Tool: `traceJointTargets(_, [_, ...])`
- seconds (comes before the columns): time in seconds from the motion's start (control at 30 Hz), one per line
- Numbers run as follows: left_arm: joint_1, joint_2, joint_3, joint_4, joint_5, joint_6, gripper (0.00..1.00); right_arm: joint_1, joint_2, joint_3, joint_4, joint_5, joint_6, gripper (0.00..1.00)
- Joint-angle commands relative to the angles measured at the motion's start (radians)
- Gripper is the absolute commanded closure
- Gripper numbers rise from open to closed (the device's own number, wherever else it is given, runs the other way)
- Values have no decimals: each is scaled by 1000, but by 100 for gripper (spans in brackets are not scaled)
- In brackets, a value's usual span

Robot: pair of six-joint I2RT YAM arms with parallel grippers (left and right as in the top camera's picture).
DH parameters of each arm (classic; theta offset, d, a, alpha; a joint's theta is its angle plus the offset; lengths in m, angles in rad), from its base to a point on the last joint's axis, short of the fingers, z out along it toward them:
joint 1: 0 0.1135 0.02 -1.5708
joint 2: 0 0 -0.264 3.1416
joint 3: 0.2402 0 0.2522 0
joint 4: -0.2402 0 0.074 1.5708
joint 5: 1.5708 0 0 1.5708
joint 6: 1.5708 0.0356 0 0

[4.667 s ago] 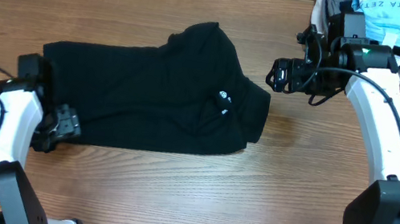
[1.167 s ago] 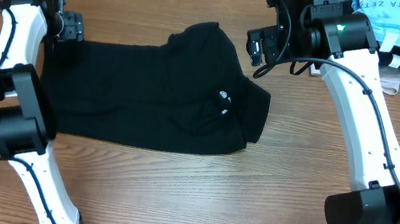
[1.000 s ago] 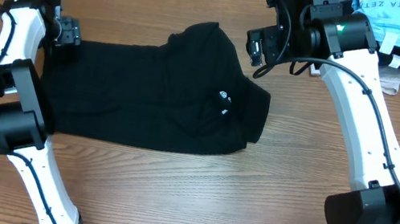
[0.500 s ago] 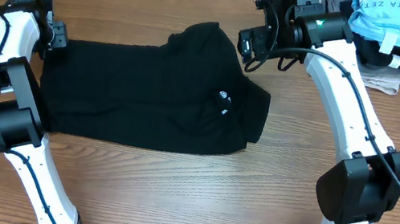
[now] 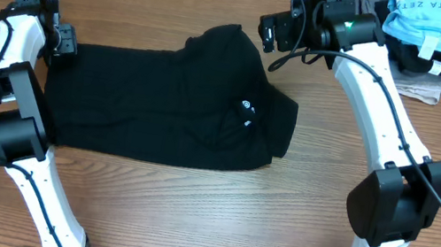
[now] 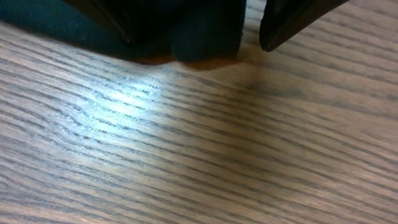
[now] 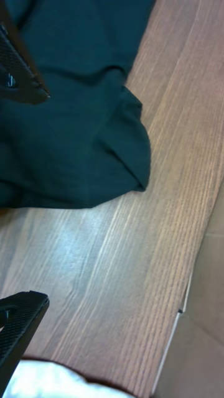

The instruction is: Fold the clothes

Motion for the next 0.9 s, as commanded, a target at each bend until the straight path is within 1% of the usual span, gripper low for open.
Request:
traceJointTargets(0.0, [-16,58,-14,4,8,9,37,1,23,4,28,-9,0,1])
traceJointTargets(0.03, [-18,65,-14,4,17,10,39,1,30,4,37,-8,-1,1])
traceJointTargets(0.07, [-20,71,-14,3,21,9,43,1,34,4,44,-8,0,1])
traceJointTargets(0.1, [-21,76,-14,0,26,9,48,1,39,4,51,-8,0,1])
traceJointTargets(0.17, [-23,78,-14,-19,40,9,62,1,55,4,69,-8,0,0])
traceJointTargets(0.23, [-26,76,-14,-50,39,9,81,1,72,4,87,-8,0,0])
traceJointTargets(0.27, [-27,76,-14,-71,39,10,96,1,82,4,98,-8,4,0])
traceJointTargets(0.4, [-27,71,-5,-177,32,9,96,1,109,4,145,-9,27,0])
traceJointTargets(0.5, [-26,62,36,-278,31,10,96,1,140,4,182,-84,33,0])
traceJointTargets(0.63, [-26,30,140,-412,32,8,96,10,198,4,249,-139,34,0])
traceJointTargets(0.7, [-26,6,220,-482,34,-24,96,19,235,4,291,-140,34,0])
traceJointTargets(0.77, [-26,-4,267,-518,36,-43,96,27,256,4,316,-140,34,0])
traceJointTargets(0.83, [-27,-14,322,-563,42,-51,96,36,286,4,355,-140,53,3])
traceJointTargets(0.87, [-27,-15,338,-580,43,-51,96,39,296,4,369,-142,64,6])
